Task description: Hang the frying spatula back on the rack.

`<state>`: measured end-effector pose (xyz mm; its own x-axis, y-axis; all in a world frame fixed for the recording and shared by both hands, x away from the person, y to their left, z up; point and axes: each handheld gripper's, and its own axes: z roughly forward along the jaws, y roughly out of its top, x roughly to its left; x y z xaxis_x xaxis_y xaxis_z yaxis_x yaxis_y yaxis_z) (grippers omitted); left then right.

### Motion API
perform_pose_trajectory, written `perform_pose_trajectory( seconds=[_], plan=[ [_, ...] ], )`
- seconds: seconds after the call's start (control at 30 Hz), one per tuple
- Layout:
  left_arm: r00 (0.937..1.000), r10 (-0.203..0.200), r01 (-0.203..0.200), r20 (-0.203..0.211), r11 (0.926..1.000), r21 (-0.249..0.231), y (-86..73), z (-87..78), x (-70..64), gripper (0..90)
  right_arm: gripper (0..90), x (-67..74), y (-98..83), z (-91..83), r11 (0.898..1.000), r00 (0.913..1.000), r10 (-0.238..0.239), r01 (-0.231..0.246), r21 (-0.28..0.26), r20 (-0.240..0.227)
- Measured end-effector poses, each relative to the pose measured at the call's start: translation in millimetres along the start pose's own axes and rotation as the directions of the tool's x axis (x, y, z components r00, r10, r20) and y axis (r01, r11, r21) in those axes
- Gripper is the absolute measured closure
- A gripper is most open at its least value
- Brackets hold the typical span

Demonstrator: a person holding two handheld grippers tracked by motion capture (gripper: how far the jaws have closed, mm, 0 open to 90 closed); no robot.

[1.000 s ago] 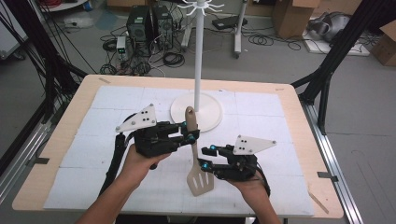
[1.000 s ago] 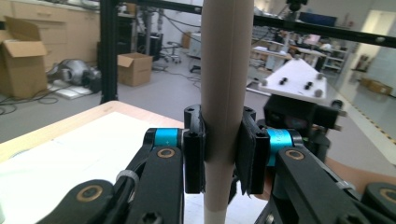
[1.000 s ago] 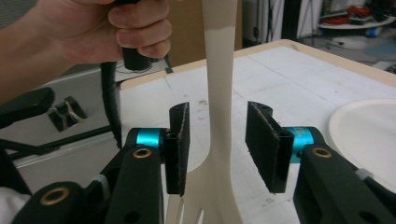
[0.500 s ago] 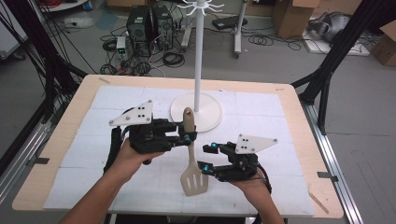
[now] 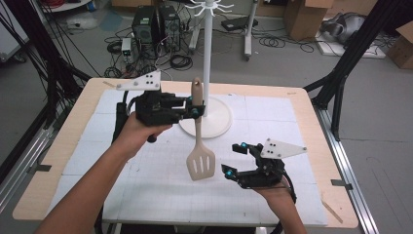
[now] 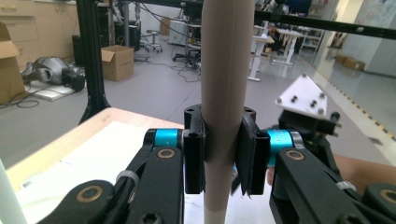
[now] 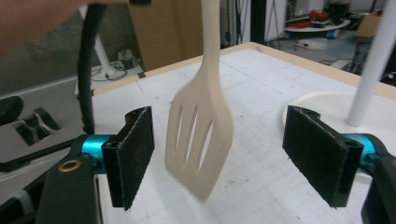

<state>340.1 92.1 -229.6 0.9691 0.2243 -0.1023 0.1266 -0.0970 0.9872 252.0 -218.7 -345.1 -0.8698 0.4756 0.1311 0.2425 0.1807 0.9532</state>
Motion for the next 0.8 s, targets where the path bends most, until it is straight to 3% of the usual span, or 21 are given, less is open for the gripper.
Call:
perform_pose_trajectory(
  seconds=[0.07,0.1,0.17,0.23,0.43,0.6,0.8],
  plan=[
    [1.0,0.008,-0.008,0.002,1.0,0.005,6.9,3.1,1.2,74.6,23.5,-2.0,-1.0,-3.8,1.0,0.9999,0.001,-0.001,0.0,0.015],
    [0.9997,0.023,-0.023,0.002,0.9997,0.009,20.7,9.2,4.6,74.6,23.5,-3.0,-1.4,-5.6,1.0,0.9998,0.003,-0.003,-0.002,0.02],
    [0.9996,0.028,-0.028,0.0,0.9995,0.014,27.4,11.9,6.7,74.6,23.4,-4.1,-1.7,-7.2,1.0,0.9997,0.004,-0.004,-0.006,0.025],
    [0.9991,0.042,-0.042,-0.01,0.999,0.017,45.0,19.3,13.6,74.6,22.0,-6.0,-2.0,-11.8,1.0,0.9988,0.004,-0.003,-0.007,0.049],
    [0.9992,0.038,-0.037,-0.015,0.9992,0.011,71.4,29.7,30.5,74.6,20.9,-7.7,-2.7,-19.8,1.0,0.9968,-0.008,0.008,-0.006,0.08],
    [0.9989,0.021,-0.021,-0.041,0.9997,0.011,84.2,36.8,46.6,74.5,20.9,-8.0,-0.7,-22.6,1.0,0.996,-0.012,0.013,-0.013,0.089],
    [0.9983,0.003,-0.002,-0.057,0.9999,0.013,86.0,40.4,62.3,74.5,20.9,-8.9,-1.4,-24.6,1.0,0.9948,-0.015,0.016,-0.005,0.101]
  ],
)
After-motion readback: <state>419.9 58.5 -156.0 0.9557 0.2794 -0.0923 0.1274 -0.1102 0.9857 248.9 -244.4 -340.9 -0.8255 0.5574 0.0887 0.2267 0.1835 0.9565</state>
